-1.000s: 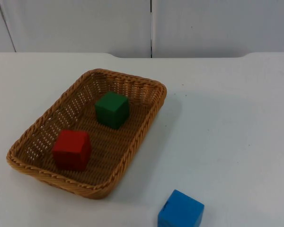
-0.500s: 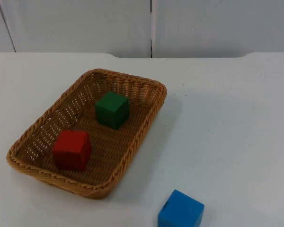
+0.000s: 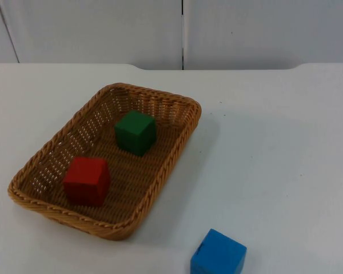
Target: Pick up one cube with each hand and place exactly two cubes into the same basket, leaving the remaining cube outside.
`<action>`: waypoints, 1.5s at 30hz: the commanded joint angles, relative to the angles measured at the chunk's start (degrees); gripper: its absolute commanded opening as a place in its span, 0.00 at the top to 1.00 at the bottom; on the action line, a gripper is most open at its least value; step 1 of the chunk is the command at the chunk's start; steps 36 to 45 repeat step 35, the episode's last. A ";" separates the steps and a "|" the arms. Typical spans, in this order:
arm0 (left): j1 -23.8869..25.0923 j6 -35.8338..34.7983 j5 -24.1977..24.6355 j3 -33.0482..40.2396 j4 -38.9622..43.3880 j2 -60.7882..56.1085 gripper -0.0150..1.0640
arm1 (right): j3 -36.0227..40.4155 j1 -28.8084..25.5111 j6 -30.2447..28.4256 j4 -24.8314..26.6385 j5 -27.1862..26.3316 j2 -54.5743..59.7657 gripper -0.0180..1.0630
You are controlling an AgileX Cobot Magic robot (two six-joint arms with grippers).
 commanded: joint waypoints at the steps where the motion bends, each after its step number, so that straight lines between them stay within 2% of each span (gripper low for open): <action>1: 0.07 -0.26 -0.42 0.29 0.20 -0.26 0.01 | -0.06 -0.37 0.23 0.36 -0.02 -0.24 0.02; 4: 0.07 -0.26 -0.42 0.29 0.20 -0.26 0.01 | -0.06 -1.77 0.23 0.36 -0.02 -0.24 0.02; 13: 0.07 -0.26 -0.42 0.29 0.20 -0.26 0.01 | -0.06 -10.86 0.23 0.36 -0.02 -0.24 0.02; 18: 0.07 -0.26 -0.42 0.29 0.20 -0.26 0.01 | -0.06 -19.53 0.23 0.36 -0.02 -0.24 0.02; 19: 0.07 -0.26 -0.42 0.29 0.20 -0.26 0.01 | -0.06 -19.53 0.23 0.36 -0.02 -0.24 0.02; 28: 0.07 -0.26 -0.42 0.29 0.20 -0.26 0.01 | -0.06 -31.51 0.23 0.36 -0.02 -0.24 0.02; 33: 0.07 -0.26 -0.42 0.29 0.20 -0.26 0.01 | -0.06 -36.06 0.23 0.36 -0.02 -0.24 0.02; 45: 0.07 -0.26 -0.42 0.29 0.20 -0.26 0.01 | -0.06 -36.88 0.23 0.36 -0.02 -0.24 0.02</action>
